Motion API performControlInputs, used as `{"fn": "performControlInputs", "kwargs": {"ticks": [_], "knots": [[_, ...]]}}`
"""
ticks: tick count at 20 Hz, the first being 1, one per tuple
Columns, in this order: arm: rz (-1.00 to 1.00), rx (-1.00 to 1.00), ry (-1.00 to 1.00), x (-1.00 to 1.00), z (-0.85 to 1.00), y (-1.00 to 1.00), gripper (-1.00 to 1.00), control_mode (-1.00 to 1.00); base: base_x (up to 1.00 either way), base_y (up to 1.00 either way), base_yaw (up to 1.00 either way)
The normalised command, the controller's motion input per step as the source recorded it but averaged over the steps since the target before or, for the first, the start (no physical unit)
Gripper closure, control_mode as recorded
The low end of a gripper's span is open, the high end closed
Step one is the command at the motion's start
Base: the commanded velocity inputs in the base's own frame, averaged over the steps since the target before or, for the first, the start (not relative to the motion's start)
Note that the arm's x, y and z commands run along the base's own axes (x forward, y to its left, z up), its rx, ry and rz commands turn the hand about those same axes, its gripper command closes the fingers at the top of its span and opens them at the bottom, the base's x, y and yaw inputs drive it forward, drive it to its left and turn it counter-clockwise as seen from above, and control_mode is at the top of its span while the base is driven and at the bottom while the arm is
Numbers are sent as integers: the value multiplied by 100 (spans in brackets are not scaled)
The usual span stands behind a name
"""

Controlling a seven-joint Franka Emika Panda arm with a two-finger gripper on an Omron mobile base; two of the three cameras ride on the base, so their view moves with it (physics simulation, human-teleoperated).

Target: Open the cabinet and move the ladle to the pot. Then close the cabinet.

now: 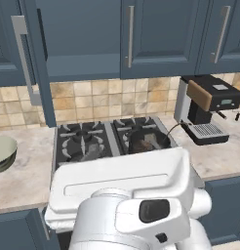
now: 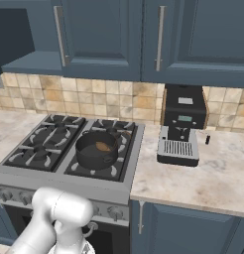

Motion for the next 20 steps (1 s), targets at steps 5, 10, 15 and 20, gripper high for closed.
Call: {"fn": "performControlInputs", "kwargs": {"ticks": [5, 10, 15, 20], "knots": [[-17, -30, -12, 42, -34, 35, -100, -100, 0, 0, 0], [-15, -26, -13, 52, -29, 30, -100, -100, 0, 0, 0], [-14, -23, -9, 63, -23, 20, -100, -100, 0, 0, 0], [-15, -20, -7, 69, -10, 18, -100, -100, 0, 0, 0]]}}
